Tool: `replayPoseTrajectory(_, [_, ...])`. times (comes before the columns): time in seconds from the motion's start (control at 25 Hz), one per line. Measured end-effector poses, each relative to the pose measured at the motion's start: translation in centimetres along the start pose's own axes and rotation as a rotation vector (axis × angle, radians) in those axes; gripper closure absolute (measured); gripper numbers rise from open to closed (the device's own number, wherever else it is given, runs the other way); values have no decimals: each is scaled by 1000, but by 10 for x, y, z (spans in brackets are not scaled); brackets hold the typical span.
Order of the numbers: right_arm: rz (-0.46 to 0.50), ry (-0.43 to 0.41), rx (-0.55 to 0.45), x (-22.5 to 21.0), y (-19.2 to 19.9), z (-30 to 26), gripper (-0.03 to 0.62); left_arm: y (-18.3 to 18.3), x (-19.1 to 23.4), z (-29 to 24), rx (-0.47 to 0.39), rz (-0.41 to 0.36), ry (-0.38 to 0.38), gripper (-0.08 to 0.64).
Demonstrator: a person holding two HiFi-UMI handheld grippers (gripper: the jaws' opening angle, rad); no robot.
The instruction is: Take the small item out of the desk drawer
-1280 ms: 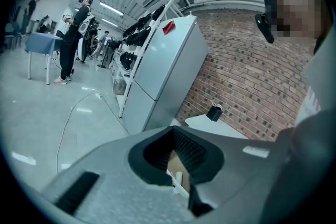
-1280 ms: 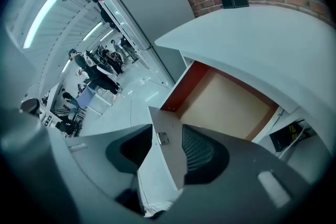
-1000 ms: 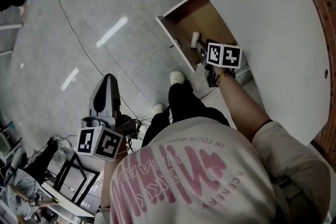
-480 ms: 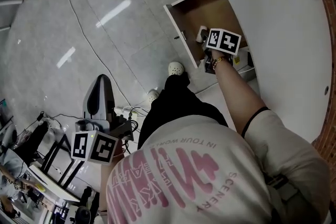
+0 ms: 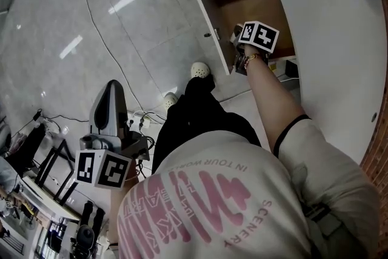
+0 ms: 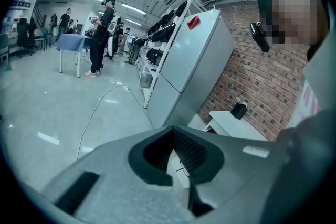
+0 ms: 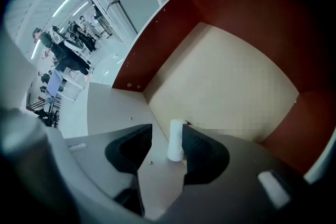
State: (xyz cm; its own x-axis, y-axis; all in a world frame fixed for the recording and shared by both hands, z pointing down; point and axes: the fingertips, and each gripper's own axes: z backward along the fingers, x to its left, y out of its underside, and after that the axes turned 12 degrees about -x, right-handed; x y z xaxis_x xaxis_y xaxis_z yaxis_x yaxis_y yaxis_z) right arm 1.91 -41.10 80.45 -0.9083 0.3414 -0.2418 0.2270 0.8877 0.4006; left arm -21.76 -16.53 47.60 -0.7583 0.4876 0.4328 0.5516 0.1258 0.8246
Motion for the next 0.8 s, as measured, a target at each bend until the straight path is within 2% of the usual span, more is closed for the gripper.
replayPoseTrajectory(0.28, [-56,40,25,-6,12,-15,399,14,-1,-6,36,2,9,555])
replayPoseTrajectory(0.64, [-47,61,47,-12,21,-22,391,22,3,-10,62,2,12,555])
replayPoseTrajectory(0.8, [-71,71,60,-15,27,-24,390,28,3,-13,69,12,18,555])
